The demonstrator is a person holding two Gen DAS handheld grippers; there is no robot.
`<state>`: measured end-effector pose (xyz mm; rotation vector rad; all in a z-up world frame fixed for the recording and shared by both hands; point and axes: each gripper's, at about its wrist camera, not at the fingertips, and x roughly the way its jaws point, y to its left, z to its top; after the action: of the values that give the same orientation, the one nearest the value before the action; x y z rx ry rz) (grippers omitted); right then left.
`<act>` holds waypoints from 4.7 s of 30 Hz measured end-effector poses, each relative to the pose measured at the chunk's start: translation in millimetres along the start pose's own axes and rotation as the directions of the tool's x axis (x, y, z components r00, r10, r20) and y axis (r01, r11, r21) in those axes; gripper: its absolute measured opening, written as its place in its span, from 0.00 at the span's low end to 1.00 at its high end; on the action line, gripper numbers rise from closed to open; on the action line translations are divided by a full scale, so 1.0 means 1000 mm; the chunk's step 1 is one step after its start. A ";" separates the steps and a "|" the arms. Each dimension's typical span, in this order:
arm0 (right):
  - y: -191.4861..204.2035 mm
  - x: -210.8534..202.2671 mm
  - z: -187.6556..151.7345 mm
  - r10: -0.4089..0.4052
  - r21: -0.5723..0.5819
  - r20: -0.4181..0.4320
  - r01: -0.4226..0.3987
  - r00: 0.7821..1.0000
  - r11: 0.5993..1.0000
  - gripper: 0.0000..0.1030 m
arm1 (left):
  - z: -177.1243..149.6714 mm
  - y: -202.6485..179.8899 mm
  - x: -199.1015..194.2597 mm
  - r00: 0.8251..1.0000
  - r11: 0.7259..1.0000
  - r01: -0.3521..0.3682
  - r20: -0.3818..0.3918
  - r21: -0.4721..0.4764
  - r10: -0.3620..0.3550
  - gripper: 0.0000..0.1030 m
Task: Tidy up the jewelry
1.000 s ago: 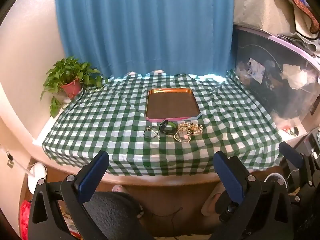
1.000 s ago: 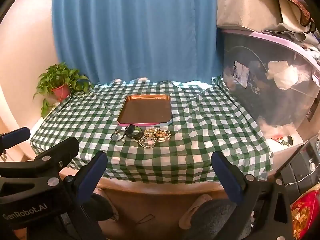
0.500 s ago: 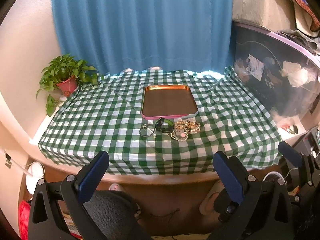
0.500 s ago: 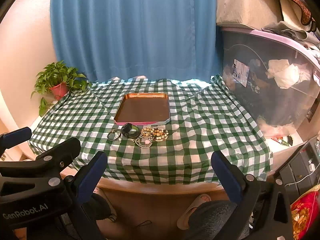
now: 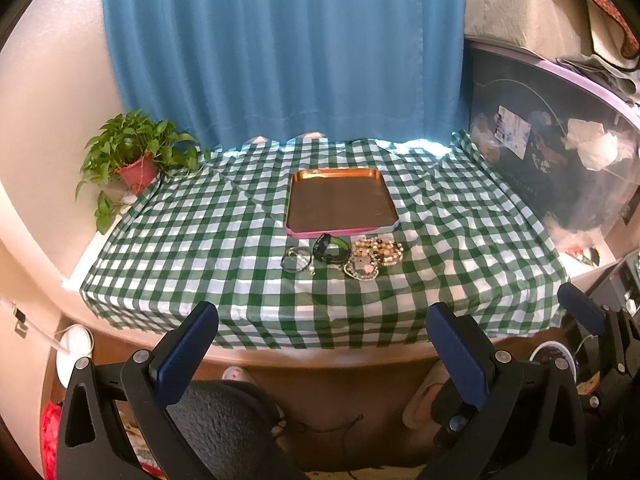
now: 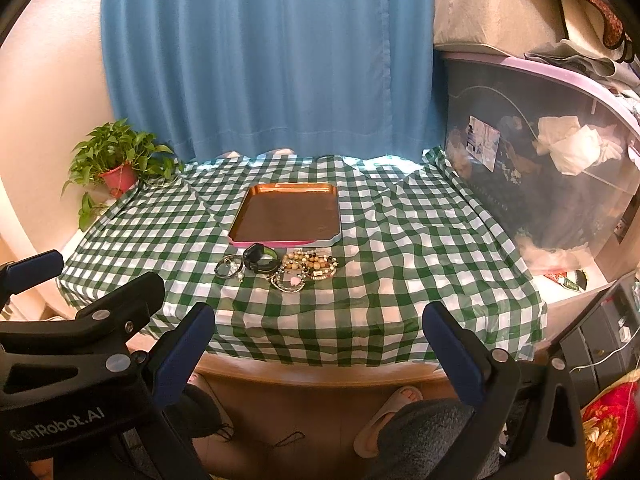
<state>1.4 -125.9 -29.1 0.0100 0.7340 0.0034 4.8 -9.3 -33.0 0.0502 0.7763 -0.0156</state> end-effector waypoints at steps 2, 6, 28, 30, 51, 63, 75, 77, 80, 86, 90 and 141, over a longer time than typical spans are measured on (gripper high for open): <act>-0.001 0.001 0.000 0.001 0.000 -0.001 -0.001 1.000 1.000 1.00 | -0.001 0.000 0.000 1.000 1.000 0.000 -0.001 0.000 0.000 1.00; -0.001 0.000 0.000 0.004 0.001 0.000 -0.004 1.000 1.000 1.00 | -0.002 0.000 -0.001 1.000 1.000 0.000 -0.001 -0.001 0.000 1.00; 0.001 0.002 -0.002 0.004 0.000 -0.005 -0.004 1.000 1.000 1.00 | -0.010 0.003 0.000 1.000 1.000 0.011 -0.025 -0.008 -0.011 1.00; 0.001 0.003 -0.002 0.004 0.001 -0.006 -0.004 1.000 1.000 1.00 | -0.009 0.003 0.001 1.000 1.000 0.010 -0.027 -0.009 -0.010 1.00; 0.007 0.084 -0.019 0.040 -0.048 -0.056 -0.042 0.998 0.998 1.00 | -0.026 0.042 0.095 0.974 0.968 0.219 -0.025 -0.126 -0.224 1.00; -0.024 0.223 0.003 0.211 0.017 0.010 -0.211 0.977 0.977 1.00 | 0.002 0.085 0.251 0.985 0.987 0.118 -0.110 -0.108 -0.130 1.00; -0.037 0.298 0.024 0.359 0.064 0.032 -0.360 0.933 0.931 1.00 | 0.011 0.102 0.346 0.953 0.966 0.222 -0.181 -0.130 -0.243 0.78; -0.026 0.301 0.027 0.377 0.031 0.034 -0.378 0.925 0.925 1.00 | 0.005 0.101 0.345 0.947 0.962 0.241 -0.186 -0.129 -0.262 0.78; -0.004 0.305 0.032 0.430 -0.032 0.027 -0.429 0.902 0.903 1.00 | 0.005 0.096 0.349 0.945 0.965 0.247 -0.199 -0.090 -0.261 0.78; 0.039 0.325 0.025 0.475 -0.115 -0.068 -0.480 0.878 0.870 1.00 | 0.011 0.087 0.358 0.950 0.971 0.236 -0.202 -0.027 -0.236 0.66; 0.051 0.336 0.022 0.454 -0.151 -0.092 -0.463 0.886 0.873 1.00 | 0.015 0.096 0.360 0.949 0.967 0.245 -0.184 -0.070 -0.254 0.52; 0.079 0.370 0.017 0.414 -0.241 -0.215 -0.458 0.885 0.855 0.46 | 0.024 0.127 0.368 0.949 0.948 0.271 -0.118 -0.169 -0.293 0.61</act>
<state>287.7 -44.5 -263.0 -0.1008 0.8703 0.5556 288.3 117.6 -269.0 -0.2068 0.9203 -0.2285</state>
